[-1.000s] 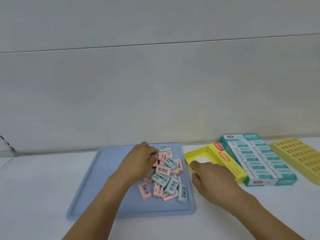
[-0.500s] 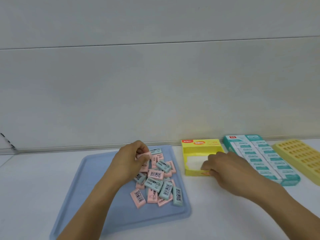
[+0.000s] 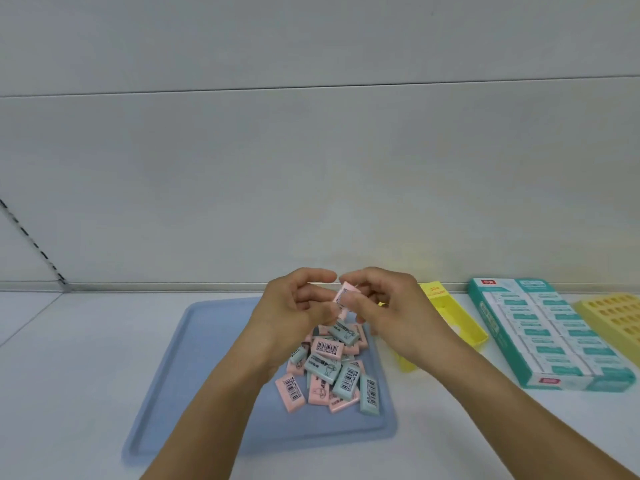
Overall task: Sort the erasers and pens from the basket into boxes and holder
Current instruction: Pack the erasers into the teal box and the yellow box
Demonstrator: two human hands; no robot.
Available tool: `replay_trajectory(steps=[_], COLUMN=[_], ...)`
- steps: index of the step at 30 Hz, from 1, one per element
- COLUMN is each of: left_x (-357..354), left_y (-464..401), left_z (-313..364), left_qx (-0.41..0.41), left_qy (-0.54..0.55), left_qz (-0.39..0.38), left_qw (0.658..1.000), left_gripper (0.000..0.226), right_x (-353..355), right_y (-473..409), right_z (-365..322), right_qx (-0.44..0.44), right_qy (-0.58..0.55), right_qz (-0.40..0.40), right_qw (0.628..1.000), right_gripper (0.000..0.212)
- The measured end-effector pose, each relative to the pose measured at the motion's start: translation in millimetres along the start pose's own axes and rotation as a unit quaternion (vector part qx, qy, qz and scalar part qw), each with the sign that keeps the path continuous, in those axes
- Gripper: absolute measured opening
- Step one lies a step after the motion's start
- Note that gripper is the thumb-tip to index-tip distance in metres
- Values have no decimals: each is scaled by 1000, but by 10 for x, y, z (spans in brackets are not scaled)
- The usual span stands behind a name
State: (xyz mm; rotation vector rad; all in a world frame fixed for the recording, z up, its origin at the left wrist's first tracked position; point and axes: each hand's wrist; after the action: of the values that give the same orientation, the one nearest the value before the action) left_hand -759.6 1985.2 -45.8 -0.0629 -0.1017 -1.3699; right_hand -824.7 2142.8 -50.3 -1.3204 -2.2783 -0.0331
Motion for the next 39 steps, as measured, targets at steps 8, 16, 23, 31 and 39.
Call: replay_trajectory(steps=[8,16,23,31,39], left_x=[-368,-752,-826,-914,-919], left_y=[-248,-592,-215,240,-331], left_z=[4,-158,60,216,111], left_qx=[-100,-123,-148,-150,-51], left_qy=[-198,-535,-592,-625,-420], left_qz=[-38,-198,-205,-196,-272], left_qw=[974,812,765,741,864], left_gripper=[28,36,25,43,120], right_x=[485,838,910,908,887], right_y=[245,575,777,767,577], right_z=[236,525,528,586,733], right_qx=[-25,-81,-37,-31,-94], right_qy=[-95,-120,-5,45,274], right_qz=[169,201,161,136,77], right_qw=[981,969,986,989,954], right_gripper=[11,8,30,33,18])
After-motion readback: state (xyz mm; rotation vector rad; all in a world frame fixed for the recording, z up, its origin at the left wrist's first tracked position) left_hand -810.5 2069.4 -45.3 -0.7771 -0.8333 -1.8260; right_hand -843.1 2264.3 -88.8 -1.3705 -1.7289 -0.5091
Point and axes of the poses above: each hand's wrist, its own y-axis away from the middle knuckle, its own x-axis out of the back of the hand, z = x × y, and after that the axes turned 1 degree about -z, right-handed
